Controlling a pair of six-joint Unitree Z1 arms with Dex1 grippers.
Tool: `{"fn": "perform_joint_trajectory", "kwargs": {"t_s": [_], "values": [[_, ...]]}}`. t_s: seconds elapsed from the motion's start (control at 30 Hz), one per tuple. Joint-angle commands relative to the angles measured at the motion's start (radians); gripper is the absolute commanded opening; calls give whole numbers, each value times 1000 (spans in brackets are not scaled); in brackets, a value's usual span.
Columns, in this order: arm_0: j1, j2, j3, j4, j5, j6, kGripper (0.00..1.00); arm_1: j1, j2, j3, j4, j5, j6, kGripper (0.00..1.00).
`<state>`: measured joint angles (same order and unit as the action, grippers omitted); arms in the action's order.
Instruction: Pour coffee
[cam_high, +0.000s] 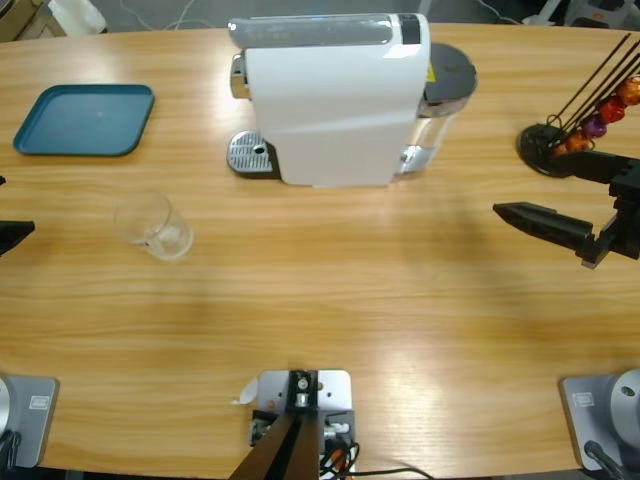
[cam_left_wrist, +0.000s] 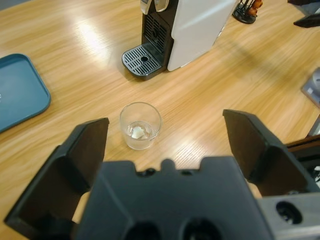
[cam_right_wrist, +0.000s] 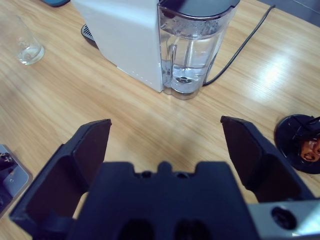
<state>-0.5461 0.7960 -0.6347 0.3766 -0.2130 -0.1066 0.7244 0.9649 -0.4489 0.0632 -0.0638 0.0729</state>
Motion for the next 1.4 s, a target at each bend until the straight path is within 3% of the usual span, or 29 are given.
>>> {"fn": "perform_joint_trajectory", "kwargs": {"t_s": [0.03,0.37,0.5,0.63,0.77,0.9,1.33,1.4], "values": [[63,310,-257,33,-110,-200,1000,7,15,13,9,-14,0,1000],[89,692,-606,23,-128,-475,981,7,15,15,7,-9,0,1000],[87,818,-708,16,-244,-542,968,7,9,16,6,-8,1,991],[87,878,-720,10,-282,-593,944,7,3,18,6,-8,1,991],[87,905,-709,10,-301,-594,844,7,4,18,4,-8,1,991],[87,933,-709,10,-311,-596,683,7,5,18,4,-8,1,991],[87,1008,-722,1,-360,-602,677,7,19,15,4,-7,1,991],[87,1006,-727,-2,-362,-598,548,7,20,15,4,-5,1,991]]}}
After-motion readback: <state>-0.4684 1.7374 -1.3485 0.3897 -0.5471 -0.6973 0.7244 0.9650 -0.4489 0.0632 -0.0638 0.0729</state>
